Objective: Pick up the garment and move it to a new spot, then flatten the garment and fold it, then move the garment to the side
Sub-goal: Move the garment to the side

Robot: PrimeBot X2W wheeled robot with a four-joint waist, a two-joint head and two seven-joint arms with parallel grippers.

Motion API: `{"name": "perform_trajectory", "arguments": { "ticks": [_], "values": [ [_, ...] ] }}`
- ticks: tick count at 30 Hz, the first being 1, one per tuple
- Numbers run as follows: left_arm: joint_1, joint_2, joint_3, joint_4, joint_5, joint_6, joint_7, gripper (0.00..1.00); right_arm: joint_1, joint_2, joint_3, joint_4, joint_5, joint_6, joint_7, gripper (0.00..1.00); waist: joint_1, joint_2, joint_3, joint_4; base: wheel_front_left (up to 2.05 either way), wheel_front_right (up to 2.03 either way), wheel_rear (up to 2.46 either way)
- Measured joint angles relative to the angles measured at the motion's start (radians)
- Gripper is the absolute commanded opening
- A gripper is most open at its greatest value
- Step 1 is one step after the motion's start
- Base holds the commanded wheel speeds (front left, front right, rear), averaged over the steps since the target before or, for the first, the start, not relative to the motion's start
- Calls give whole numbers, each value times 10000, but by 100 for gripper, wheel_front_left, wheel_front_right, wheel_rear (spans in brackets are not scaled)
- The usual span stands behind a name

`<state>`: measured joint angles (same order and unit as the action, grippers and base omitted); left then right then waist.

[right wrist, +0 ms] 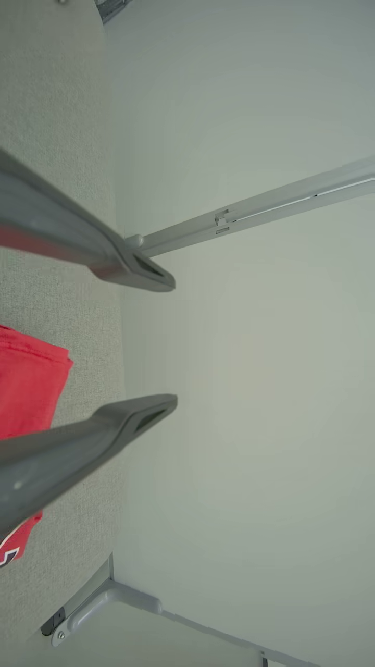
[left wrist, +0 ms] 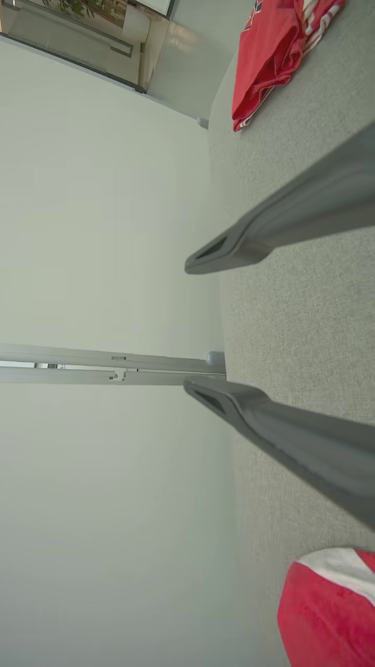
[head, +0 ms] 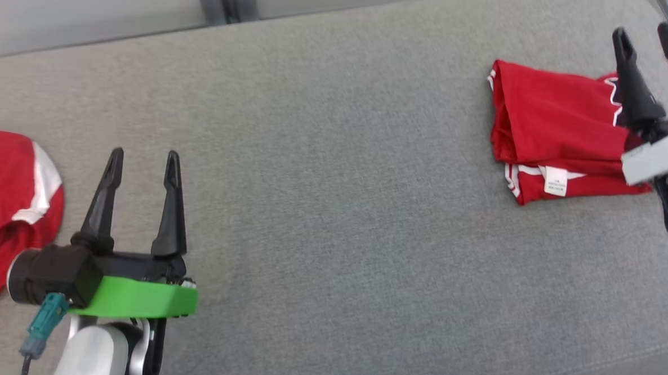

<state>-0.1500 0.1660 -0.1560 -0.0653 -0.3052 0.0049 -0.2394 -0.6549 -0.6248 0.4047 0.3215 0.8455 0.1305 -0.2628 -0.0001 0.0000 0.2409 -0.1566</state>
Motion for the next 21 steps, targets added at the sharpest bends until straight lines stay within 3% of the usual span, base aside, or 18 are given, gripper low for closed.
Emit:
{"name": "perform_trajectory", "arguments": {
  "ticks": [11,21],
  "values": [
    [1019,-203,270,546,-230,165,-171,100,3602,1154,-1720,-1436,-1129,0,2,100,0,0,-1275,969,0,0,0],
    [1804,-349,773,545,-226,504,-192,100,5239,2387,-2138,-2220,-2249,0,0,100,0,0,-1901,1452,0,0,0]
  ]
}}
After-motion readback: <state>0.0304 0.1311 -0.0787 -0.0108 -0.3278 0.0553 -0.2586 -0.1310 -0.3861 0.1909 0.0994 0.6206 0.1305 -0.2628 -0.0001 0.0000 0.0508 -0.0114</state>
